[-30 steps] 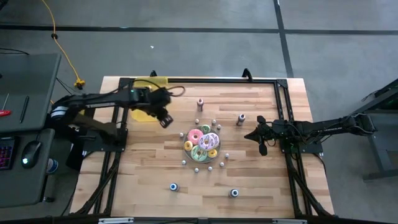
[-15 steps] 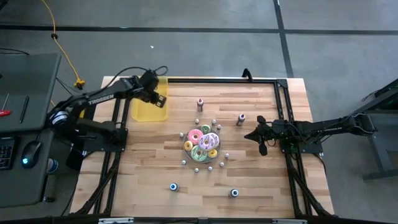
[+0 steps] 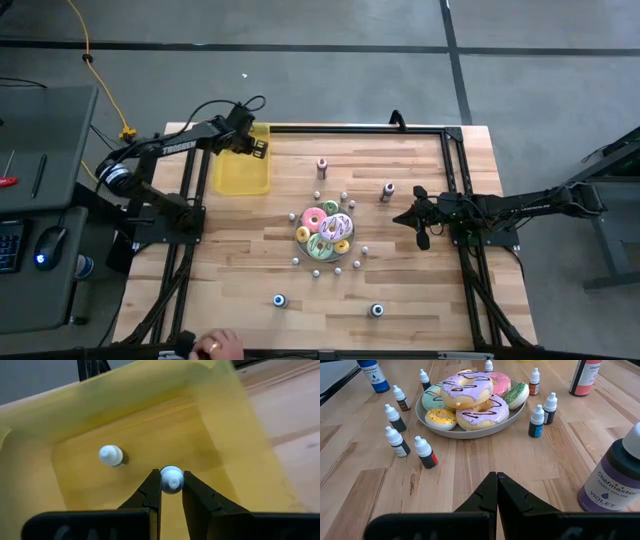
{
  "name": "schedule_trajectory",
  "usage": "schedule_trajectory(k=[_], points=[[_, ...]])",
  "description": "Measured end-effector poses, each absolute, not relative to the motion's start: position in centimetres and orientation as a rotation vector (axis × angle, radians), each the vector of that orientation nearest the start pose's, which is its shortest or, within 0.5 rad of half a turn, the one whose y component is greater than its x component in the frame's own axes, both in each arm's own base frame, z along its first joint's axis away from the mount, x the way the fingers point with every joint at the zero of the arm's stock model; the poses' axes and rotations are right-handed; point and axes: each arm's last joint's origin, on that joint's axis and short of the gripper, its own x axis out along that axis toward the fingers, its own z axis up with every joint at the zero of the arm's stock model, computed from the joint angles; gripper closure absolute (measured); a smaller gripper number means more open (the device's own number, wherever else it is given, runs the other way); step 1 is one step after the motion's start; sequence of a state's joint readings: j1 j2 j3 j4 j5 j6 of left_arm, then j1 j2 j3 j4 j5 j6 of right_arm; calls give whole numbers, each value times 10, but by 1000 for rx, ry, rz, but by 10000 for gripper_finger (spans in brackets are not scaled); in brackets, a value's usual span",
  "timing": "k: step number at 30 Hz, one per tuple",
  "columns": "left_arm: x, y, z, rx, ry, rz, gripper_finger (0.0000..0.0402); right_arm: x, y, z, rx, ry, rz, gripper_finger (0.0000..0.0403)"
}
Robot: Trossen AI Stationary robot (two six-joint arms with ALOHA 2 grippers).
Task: Pick & Place food coloring
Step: Put the small black food coloring bottle into the yellow bin
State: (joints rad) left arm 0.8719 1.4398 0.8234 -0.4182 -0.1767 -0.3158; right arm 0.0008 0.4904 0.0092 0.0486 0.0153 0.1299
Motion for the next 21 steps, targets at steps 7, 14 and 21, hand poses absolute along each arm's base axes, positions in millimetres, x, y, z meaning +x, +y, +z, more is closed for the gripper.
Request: schedule_trajectory(k=[7,14,21], points=[[176,218,175,-628,869,1113,362,120,0,127,124,432,-42,402],[172,225,175,-615,847,1162,362,120,0,127,124,431,-42,402],[163,233,175,-638,824,1192,362,120,0,127,124,431,-42,402]])
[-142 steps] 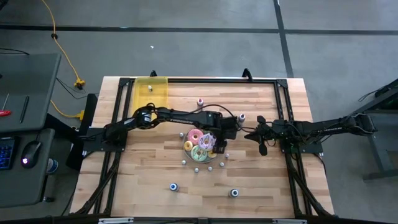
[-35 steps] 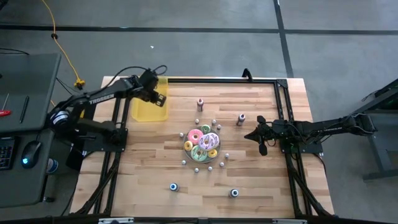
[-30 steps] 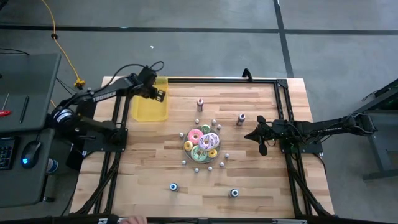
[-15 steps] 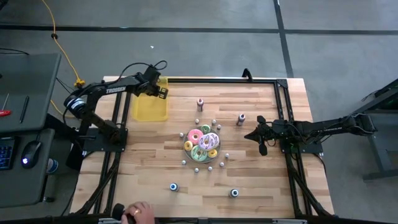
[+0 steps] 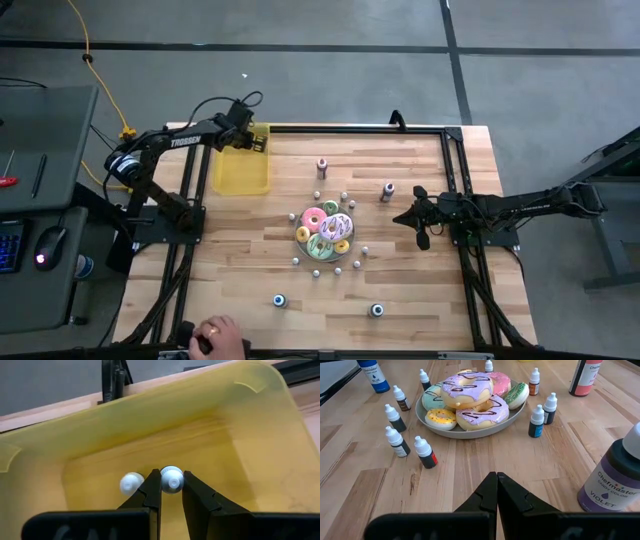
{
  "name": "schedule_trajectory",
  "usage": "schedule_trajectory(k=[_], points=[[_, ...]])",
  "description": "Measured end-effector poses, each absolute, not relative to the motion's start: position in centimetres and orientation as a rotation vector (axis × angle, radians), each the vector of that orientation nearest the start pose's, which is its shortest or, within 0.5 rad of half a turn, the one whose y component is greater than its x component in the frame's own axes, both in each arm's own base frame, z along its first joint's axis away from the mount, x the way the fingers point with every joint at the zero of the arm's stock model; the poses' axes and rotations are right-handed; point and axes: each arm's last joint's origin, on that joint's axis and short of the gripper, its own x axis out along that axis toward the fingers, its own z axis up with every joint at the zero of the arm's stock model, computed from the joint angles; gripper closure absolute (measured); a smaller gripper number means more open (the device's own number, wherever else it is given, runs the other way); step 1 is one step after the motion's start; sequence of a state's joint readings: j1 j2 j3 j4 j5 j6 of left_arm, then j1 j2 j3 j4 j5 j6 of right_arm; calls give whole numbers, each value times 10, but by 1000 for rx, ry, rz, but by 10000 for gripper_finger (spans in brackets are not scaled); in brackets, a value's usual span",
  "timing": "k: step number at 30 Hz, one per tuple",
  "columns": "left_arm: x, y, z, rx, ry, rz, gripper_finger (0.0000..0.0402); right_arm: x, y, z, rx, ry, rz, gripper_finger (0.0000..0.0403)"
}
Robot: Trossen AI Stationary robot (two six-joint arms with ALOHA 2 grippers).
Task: Pick & Place food coloring
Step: Put the small black food coloring bottle into the yellow bin
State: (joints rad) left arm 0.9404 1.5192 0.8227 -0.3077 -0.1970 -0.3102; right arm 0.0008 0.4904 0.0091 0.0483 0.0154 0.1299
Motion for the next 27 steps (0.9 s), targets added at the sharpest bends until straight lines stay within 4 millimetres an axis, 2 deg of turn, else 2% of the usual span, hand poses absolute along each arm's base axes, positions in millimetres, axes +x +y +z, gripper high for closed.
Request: schedule_trajectory(k=[13,23,27], points=[[164,235,168,-629,861,1176,359,120,0,127,124,431,-42,402],[165,236,164,-623,880,1167,278,120,0,127,124,431,-43,402],[165,237,164,-600,883,1156,256,120,0,127,124,431,-43,402]])
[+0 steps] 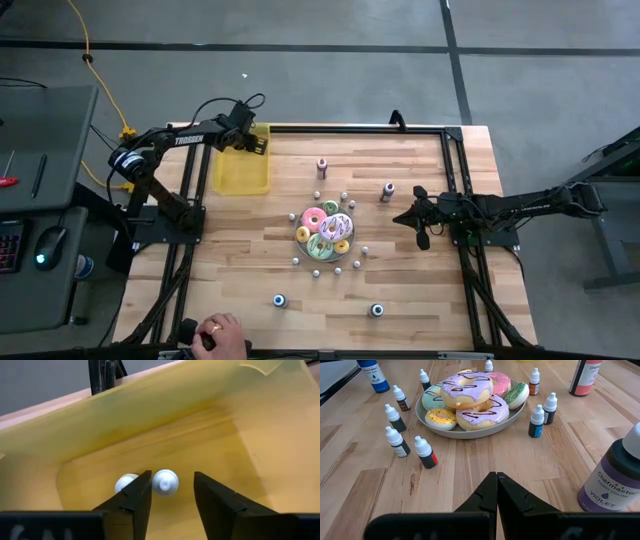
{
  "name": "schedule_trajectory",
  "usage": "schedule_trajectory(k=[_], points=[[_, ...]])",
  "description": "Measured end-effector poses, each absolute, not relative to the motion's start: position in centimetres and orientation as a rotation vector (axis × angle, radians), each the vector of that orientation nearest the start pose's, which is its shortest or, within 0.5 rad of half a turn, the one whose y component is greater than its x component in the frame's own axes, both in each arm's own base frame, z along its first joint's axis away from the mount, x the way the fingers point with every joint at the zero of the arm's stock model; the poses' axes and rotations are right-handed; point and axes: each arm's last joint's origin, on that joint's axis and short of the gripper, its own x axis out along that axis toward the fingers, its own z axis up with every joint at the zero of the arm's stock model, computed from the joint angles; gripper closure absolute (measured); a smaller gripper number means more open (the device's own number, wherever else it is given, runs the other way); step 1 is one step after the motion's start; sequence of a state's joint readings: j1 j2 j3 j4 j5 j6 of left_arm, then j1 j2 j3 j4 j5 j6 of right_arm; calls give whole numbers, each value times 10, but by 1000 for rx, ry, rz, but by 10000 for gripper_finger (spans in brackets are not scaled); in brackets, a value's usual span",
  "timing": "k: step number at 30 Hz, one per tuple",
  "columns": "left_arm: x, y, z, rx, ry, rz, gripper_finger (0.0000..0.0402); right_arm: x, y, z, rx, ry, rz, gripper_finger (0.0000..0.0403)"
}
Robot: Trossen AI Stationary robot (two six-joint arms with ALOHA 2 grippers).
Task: Pick & Place food coloring
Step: Put the small black food coloring bottle into the yellow bin
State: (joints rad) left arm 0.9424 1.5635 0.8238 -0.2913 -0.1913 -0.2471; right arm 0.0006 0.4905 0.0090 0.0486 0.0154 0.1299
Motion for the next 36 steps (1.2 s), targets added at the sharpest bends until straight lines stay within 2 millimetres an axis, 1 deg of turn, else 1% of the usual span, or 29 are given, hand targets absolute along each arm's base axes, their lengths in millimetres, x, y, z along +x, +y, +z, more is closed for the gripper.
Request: schedule_trajectory(k=[4,9,15,20,25,27,31,36], points=[[166,237,164,-592,882,1153,247,120,0,127,124,431,-42,402],[166,238,166,-582,867,1161,245,120,0,127,124,432,-42,402],[167,241,175,-544,828,1173,244,120,0,127,124,431,-42,402],[171,246,191,-484,815,1177,244,120,0,127,124,431,-42,402],[178,242,222,-413,757,1135,244,120,0,127,124,431,-43,402],[181,239,238,-385,720,1116,244,120,0,127,124,431,-42,402],[189,235,279,-348,597,1063,244,120,0,127,124,431,-42,402],[202,226,340,-255,481,997,244,120,0,127,124,431,-43,402]])
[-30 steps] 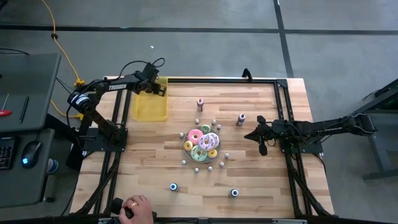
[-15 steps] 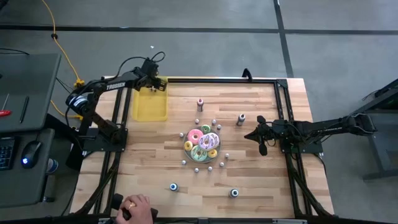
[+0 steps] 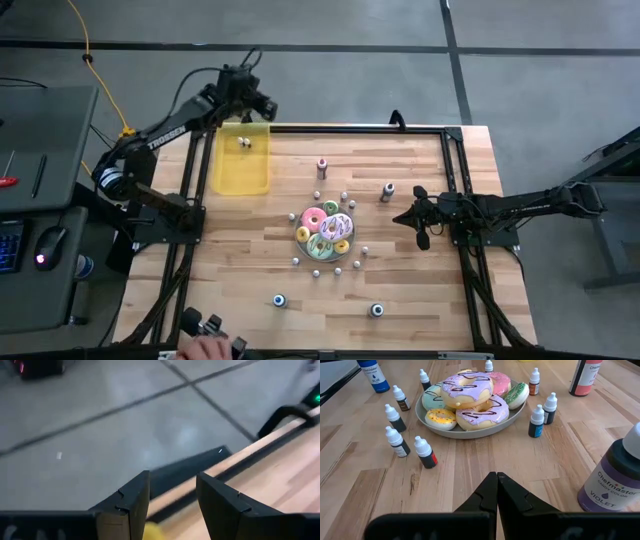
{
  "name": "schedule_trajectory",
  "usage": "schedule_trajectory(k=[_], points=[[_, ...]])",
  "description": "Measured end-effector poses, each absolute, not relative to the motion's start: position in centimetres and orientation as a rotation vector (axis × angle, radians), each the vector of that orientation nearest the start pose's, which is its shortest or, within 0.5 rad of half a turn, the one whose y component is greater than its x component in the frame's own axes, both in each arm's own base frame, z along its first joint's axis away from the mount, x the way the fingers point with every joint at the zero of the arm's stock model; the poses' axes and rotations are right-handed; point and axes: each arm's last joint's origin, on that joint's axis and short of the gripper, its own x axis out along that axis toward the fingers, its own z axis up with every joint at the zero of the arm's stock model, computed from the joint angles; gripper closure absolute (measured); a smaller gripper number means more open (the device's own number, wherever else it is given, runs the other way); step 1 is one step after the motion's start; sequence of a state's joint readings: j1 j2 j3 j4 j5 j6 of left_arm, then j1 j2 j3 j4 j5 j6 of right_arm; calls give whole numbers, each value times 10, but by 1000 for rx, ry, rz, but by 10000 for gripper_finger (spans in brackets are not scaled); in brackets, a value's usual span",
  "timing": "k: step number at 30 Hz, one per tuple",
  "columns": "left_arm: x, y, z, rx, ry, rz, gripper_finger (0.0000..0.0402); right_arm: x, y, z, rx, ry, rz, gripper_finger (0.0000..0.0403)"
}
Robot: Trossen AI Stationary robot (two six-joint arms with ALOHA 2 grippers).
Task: Pick & Place food coloring
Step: Put the small black food coloring bottle into the yellow bin
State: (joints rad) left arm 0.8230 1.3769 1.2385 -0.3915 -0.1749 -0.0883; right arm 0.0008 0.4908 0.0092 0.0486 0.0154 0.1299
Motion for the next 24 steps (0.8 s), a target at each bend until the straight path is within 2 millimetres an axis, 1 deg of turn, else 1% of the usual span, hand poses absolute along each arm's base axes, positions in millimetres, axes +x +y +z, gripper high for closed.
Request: schedule_trajectory(k=[4,7,11,13,16,18,24], points=[[213,211,388,-136,438,924,244,120,0,127,124,431,-42,402],[220,193,417,-64,414,859,244,120,0,127,124,431,-42,402],[228,166,449,20,396,760,244,120,0,127,124,431,-42,402],[231,150,459,68,413,701,244,120,0,127,124,431,-42,402],[236,126,467,113,442,624,244,120,0,127,124,431,-42,402],[240,113,468,126,461,569,244,120,0,127,124,431,-42,402],[248,79,457,153,575,422,244,120,0,127,124,431,-43,402]])
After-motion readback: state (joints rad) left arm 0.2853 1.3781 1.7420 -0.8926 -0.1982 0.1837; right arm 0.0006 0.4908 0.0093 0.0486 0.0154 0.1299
